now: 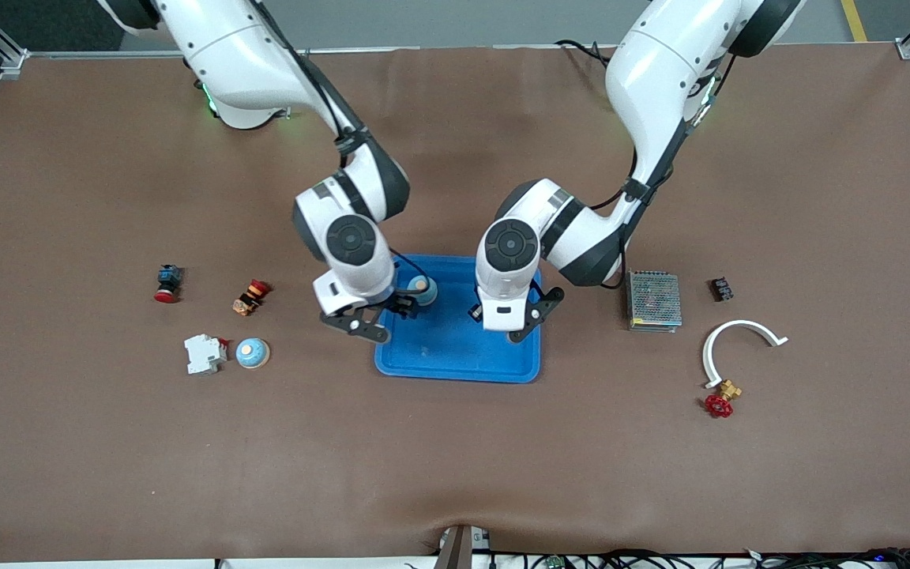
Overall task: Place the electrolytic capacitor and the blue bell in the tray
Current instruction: 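Carry the capacitor with the left gripper into the tray beside the bell, then release the bell in the tray and move the right gripper to the other bell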
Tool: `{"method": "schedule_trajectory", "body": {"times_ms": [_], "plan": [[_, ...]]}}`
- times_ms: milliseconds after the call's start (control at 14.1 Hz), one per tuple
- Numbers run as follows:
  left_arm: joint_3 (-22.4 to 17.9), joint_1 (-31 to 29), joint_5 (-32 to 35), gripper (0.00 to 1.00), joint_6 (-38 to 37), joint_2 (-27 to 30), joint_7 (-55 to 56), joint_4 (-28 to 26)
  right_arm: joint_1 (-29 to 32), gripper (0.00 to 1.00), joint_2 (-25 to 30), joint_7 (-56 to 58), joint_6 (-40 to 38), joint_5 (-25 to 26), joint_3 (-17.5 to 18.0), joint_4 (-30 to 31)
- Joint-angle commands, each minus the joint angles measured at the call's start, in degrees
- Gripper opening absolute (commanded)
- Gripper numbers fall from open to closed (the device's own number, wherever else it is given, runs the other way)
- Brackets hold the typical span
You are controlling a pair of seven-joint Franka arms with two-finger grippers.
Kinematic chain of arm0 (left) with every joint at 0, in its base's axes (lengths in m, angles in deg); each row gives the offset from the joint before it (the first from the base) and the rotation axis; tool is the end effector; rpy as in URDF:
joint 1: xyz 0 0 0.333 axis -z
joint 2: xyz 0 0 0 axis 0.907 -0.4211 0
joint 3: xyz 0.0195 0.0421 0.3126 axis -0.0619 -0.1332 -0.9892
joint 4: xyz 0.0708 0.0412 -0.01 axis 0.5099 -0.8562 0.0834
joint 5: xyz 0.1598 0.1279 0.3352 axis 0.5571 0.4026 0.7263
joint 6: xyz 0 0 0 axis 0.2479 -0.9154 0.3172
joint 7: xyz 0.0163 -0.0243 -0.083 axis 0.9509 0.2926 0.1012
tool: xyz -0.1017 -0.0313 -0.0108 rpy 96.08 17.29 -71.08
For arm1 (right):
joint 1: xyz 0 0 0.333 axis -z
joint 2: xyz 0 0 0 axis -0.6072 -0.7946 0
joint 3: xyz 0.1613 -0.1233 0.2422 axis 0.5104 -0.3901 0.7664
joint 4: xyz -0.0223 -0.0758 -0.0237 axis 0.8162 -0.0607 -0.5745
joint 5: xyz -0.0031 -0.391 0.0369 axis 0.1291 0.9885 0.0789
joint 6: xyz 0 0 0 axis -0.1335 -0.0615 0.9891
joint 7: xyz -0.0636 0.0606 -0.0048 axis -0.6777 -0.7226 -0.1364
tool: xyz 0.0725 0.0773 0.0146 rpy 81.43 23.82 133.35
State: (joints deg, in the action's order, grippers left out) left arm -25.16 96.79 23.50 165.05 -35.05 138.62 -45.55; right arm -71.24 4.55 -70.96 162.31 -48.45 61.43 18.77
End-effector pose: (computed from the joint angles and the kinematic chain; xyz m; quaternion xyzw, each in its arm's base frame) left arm 0.5575 -0.4545 0.2433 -0.9256 -0.3756 0.0455 0.0111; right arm 0.5788 0.3635 0.2536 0.9870 -0.1595 -0.0133 0.0178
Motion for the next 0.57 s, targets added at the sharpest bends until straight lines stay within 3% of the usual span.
{"method": "schedule_trajectory", "body": {"times_ms": [0,142,496], "plan": [[-0.5,0.1,0.1,0.10,4.2,1.5,0.3,-5.0,3.5,1.00,3.1,1.9,-1.7,1.2,0.8,2.1],[-0.6,-0.1,0.1,0.10,5.4,1.5,0.0,-6.5,6.3,1.00,4.4,3.5,-1.8,1.6,0.6,3.1],[-0.6,-1.1,1.8,0.10,6.8,1.3,-0.4,-8.2,11.9,1.00,4.9,19.5,-0.8,1.6,0.6,5.2]]}}
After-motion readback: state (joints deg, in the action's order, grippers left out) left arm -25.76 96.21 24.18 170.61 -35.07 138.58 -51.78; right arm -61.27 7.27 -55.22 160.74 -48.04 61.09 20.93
